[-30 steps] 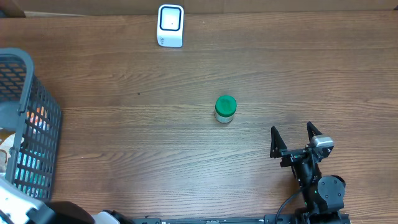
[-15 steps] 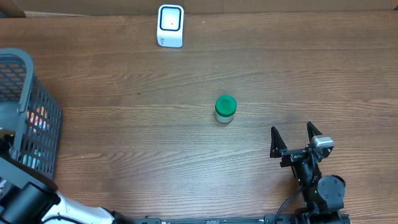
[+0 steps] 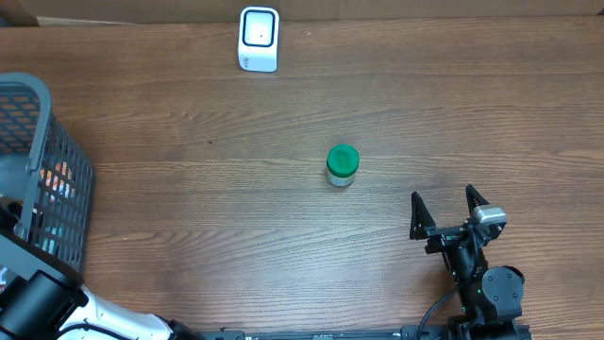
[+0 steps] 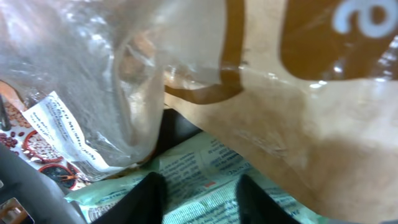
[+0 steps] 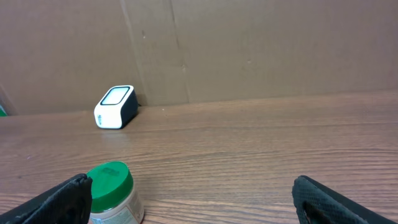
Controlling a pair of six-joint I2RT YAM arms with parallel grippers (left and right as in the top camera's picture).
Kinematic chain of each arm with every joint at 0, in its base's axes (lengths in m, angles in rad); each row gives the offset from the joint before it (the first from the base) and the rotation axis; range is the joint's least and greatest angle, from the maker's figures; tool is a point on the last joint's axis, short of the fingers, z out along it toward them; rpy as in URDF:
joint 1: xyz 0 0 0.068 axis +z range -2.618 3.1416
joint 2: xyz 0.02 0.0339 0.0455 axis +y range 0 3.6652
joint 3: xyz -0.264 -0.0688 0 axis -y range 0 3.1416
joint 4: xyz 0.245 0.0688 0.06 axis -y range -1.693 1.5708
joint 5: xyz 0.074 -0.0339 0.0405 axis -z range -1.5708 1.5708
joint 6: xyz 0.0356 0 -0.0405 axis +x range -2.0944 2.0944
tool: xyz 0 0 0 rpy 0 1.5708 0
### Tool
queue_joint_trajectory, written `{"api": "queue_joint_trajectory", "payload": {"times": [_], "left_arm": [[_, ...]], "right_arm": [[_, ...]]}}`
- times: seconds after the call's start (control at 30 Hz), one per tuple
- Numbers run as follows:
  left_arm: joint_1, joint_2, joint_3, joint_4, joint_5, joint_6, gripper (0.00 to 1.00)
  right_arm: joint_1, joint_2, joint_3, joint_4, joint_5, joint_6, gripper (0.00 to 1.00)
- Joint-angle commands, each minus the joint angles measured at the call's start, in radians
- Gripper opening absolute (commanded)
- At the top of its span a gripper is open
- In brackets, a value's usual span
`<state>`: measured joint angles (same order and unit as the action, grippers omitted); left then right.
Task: Scan the item barcode
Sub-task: 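Reach the left gripper into the basket and grasp the teal packet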
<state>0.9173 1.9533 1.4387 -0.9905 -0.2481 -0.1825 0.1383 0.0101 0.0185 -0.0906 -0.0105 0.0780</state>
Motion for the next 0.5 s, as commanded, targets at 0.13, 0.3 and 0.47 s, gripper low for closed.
{"api": "queue_joint_trajectory", "payload": {"times": [0.13,0.3,0.47], "left_arm": [[0.004,0.033,0.000,-0.013,0.015,0.031,0.04],[0.003,0.032,0.107,-0.089,0.127,0.166,0.04],[0.003,0.032,0.167,-0.134,0.208,0.278,0.04]], "right_arm": [[0.004,-0.007,-0.010,0.006,0.010,0.001,1.00],[0.003,-0.007,-0.010,0.006,0.010,0.001,1.00],[0.003,-0.007,-0.010,0.006,0.010,0.001,1.00]]}}
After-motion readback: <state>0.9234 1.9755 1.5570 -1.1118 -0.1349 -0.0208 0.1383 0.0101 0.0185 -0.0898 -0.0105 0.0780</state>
